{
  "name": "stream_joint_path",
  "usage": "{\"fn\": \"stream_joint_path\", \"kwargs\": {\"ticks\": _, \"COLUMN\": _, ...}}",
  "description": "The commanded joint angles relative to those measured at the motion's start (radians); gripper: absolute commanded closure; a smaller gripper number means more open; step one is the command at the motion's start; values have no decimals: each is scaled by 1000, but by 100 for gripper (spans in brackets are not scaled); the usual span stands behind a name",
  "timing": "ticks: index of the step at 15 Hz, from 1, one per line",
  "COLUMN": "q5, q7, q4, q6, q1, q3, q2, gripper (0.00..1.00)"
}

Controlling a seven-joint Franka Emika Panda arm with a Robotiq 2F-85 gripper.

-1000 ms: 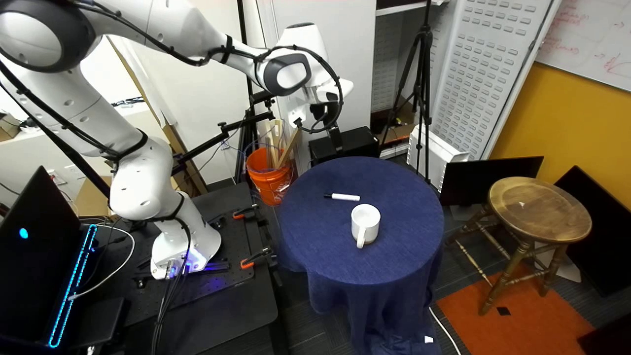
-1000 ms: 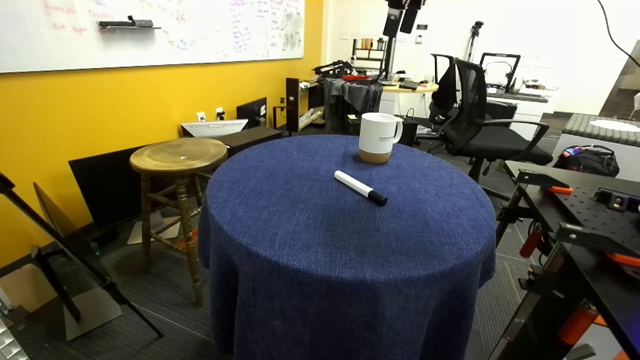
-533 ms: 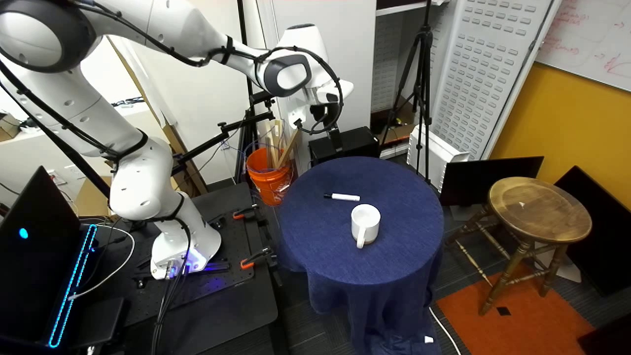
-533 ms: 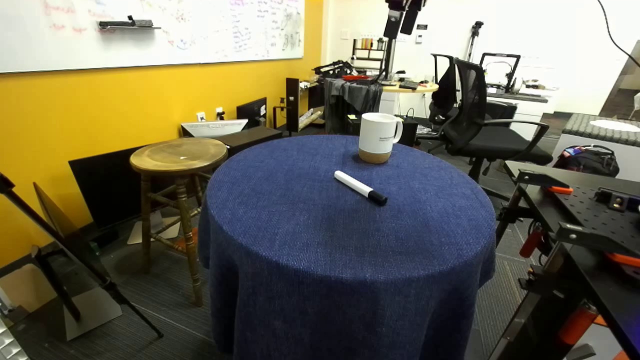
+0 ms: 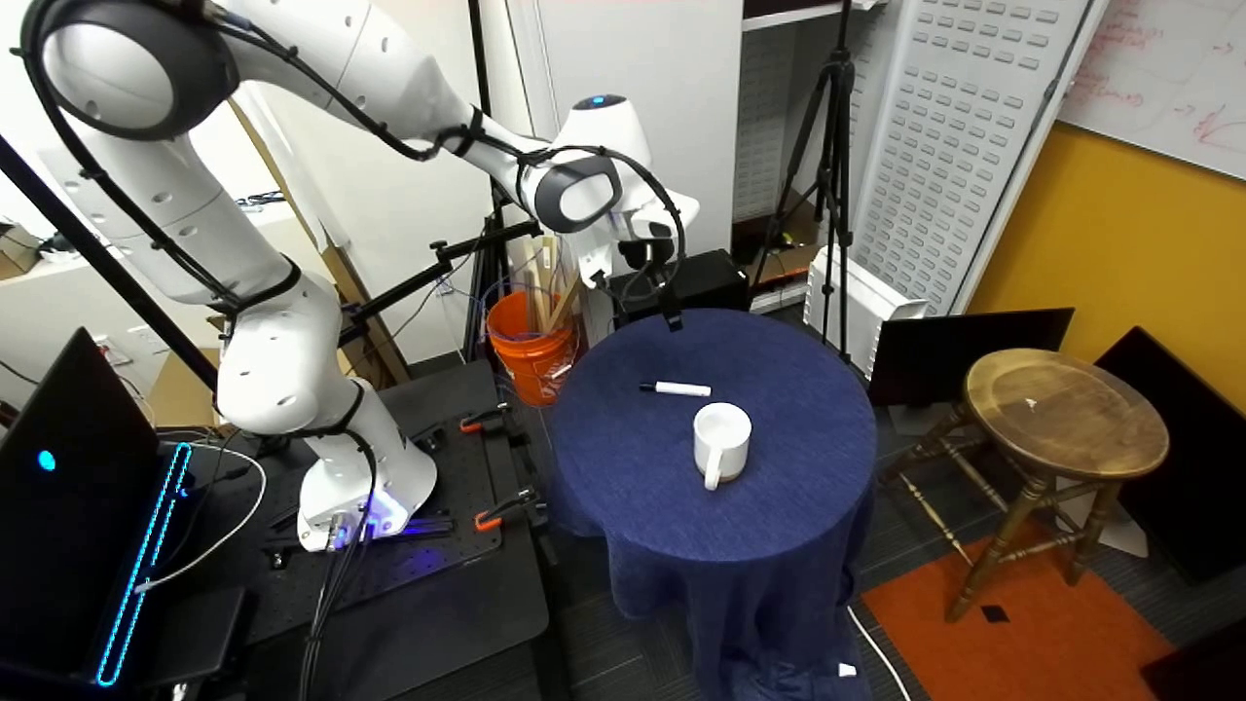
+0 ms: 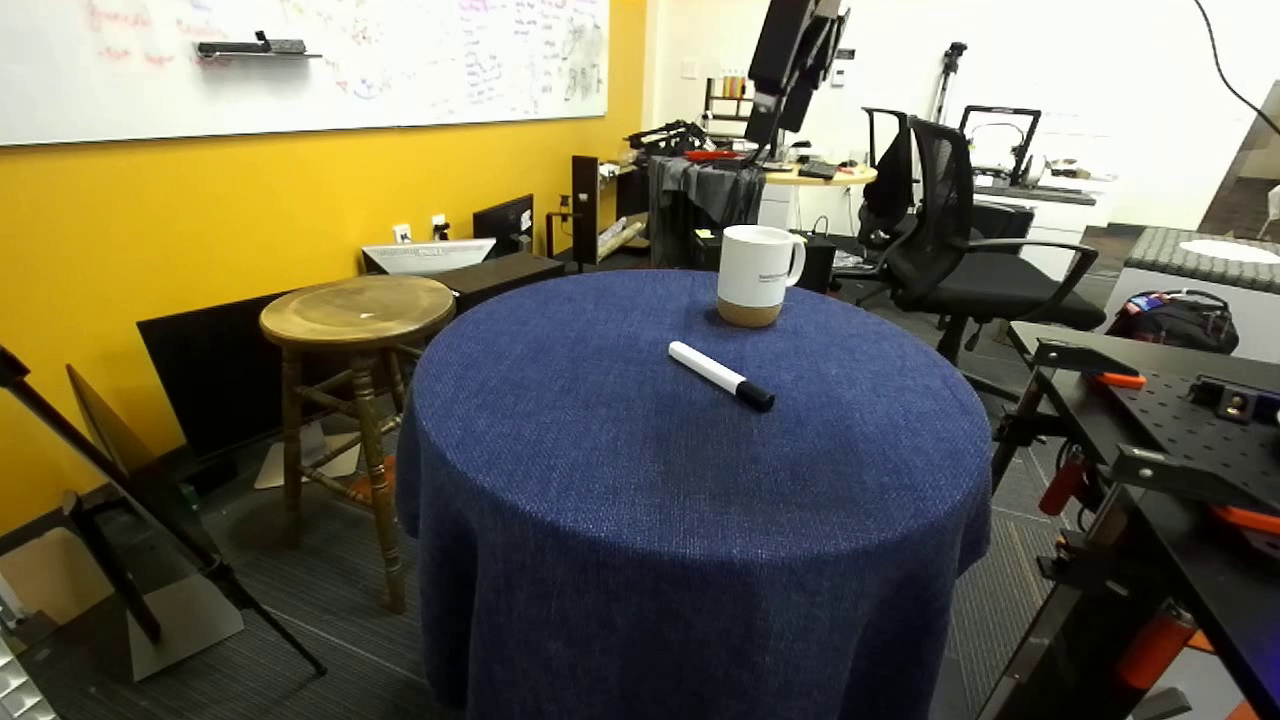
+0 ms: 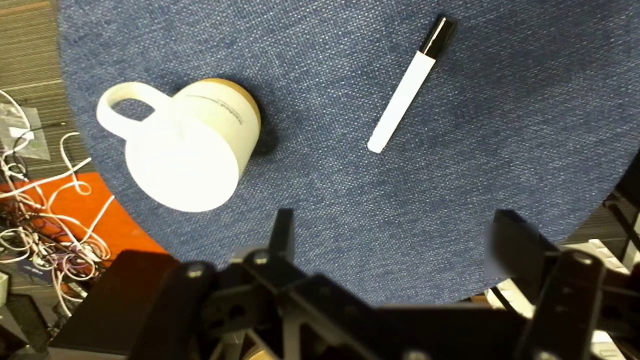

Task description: Pick up the marker and put it in the cup

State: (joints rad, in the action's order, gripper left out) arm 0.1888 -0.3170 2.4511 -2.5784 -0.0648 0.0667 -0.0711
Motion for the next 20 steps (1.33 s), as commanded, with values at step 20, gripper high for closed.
{"fn": "stream_joint_path", "kwargs": {"ticks": 20, "q5": -148, "q7": -241, "q4": -123, "q6": -220, "q1": 154, "q3": -98, "q2": 427, "gripper": 0}}
